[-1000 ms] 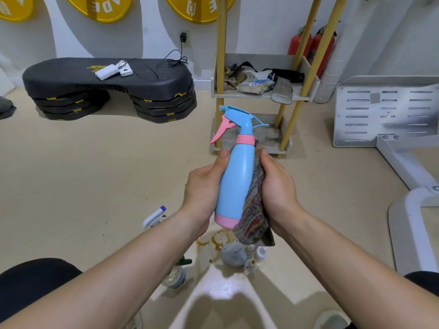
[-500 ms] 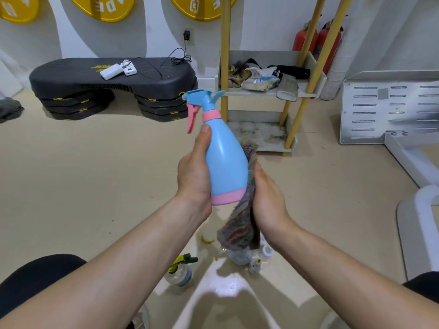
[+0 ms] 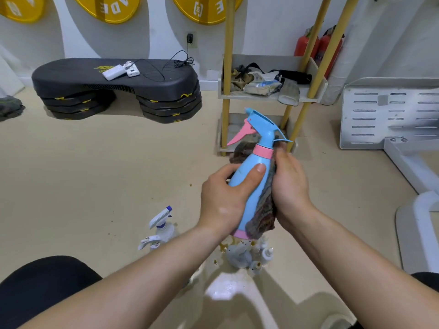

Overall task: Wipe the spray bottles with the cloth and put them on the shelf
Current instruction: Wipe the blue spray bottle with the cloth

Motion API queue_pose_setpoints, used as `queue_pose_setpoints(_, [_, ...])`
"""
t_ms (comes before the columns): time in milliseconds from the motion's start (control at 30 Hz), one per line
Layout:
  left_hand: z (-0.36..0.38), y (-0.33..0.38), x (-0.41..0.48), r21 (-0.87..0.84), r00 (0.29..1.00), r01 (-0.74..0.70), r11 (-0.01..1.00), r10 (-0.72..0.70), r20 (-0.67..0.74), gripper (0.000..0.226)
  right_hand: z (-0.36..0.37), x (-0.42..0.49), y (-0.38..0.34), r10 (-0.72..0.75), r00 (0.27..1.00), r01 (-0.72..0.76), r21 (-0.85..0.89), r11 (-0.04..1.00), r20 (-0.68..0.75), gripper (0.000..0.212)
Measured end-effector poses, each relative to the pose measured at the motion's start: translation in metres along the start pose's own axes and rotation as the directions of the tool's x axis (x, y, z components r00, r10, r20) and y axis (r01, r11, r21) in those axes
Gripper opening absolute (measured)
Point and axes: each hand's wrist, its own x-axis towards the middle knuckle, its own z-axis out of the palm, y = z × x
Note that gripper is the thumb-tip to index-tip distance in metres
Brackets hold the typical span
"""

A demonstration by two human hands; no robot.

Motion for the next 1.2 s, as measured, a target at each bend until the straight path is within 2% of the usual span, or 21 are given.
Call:
queue_pose_setpoints(67, [0.000,0.000,-0.001,0.033,1.000,0.008,0.999,-0.008,-0.003,0.028,-0.005,0.011,-0.003,0.062,0.998,-0.058,0.115,0.992,-0.029,0.045])
queue_pose_setpoints(133, [0.001,-0.004,-0.003,0.117,1.000,-0.010,0.993,0.011,-0.012,0.042,-0.010,0.022,-0.012,0.143,0.989,-0.127,0.281,0.951,-0.036,0.055])
queue_pose_setpoints(200, [0.000,-0.006,-0.003,0.214,0.998,-0.053,0.975,0.055,-0.002,0.051,-0.018,0.030,-0.015,0.102,0.995,-0.093,0.302,0.949,-0.014,0.057])
queue_pose_setpoints(267, [-0.003,-0.005,0.000,0.283,0.996,-0.090,0.955,0.091,0.012,0.055,-0.021,0.027,-0.020,-0.020,1.000,0.020,0.086,0.996,-0.006,0.044])
queue_pose_setpoints(333, [-0.007,-0.002,0.004,0.367,0.993,-0.113,0.923,0.116,0.014,0.062,-0.021,0.023,-0.018,-0.148,0.987,0.154,-0.113,0.982,0.059,0.041])
queue_pose_setpoints(467, [-0.012,0.003,0.005,0.482,0.995,-0.094,0.871,0.098,0.017,0.069,-0.024,0.025,-0.012,-0.102,0.982,0.109,-0.032,0.994,0.162,0.038])
queue_pose_setpoints(500, [-0.012,0.004,0.004,0.486,0.996,-0.085,0.870,0.083,0.025,0.070,-0.025,0.026,-0.012,-0.113,0.980,0.126,-0.071,0.989,0.165,0.037])
queue_pose_setpoints(600, [-0.010,0.007,-0.003,0.413,0.997,-0.033,0.910,0.000,0.080,0.073,-0.022,0.025,-0.010,-0.239,0.969,0.246,-0.285,0.927,0.058,0.030])
queue_pose_setpoints(700, [-0.011,0.010,-0.008,0.178,0.962,0.073,0.981,-0.116,0.245,0.067,-0.024,0.028,-0.008,-0.285,0.958,0.248,-0.384,0.889,-0.041,0.034])
queue_pose_setpoints(767, [-0.021,0.008,-0.004,0.043,0.900,0.173,0.984,-0.176,0.399,0.060,-0.029,0.033,-0.009,-0.250,0.966,0.210,-0.354,0.911,-0.071,0.038])
queue_pose_setpoints(800, [-0.027,0.005,-0.002,0.019,0.840,0.238,0.971,-0.216,0.498,0.061,-0.031,0.035,-0.009,-0.206,0.975,0.176,-0.290,0.941,-0.078,0.040])
queue_pose_setpoints(900, [-0.039,-0.006,0.000,-0.021,0.546,0.545,0.838,-0.336,0.768,0.075,-0.034,0.036,-0.013,-0.060,0.997,0.059,-0.033,0.998,-0.046,0.041])
queue_pose_setpoints(933, [-0.039,-0.010,-0.002,-0.058,0.497,0.601,0.797,-0.315,0.808,0.076,-0.033,0.035,-0.014,-0.033,0.999,0.034,0.023,0.999,-0.035,0.040])
queue_pose_setpoints(967, [-0.037,-0.014,-0.004,-0.098,0.506,0.601,0.793,-0.283,0.815,0.074,-0.032,0.034,-0.015,-0.026,0.999,0.028,0.045,0.999,-0.036,0.041])
queue_pose_setpoints(1033, [-0.031,-0.016,-0.006,-0.129,0.600,0.529,0.839,-0.262,0.756,0.069,-0.031,0.033,-0.014,-0.069,0.993,0.072,0.029,0.997,-0.099,0.042])
queue_pose_setpoints(1133, [-0.026,-0.016,-0.003,-0.132,0.739,0.411,0.902,-0.245,0.628,0.075,-0.032,0.031,-0.014,-0.238,0.925,0.187,-0.192,0.963,-0.295,0.043])
queue_pose_setpoints(1200, [-0.025,-0.016,-0.001,-0.142,0.802,0.393,0.909,-0.263,0.537,0.077,-0.033,0.026,-0.016,-0.358,0.862,0.251,-0.310,0.917,-0.358,0.043])
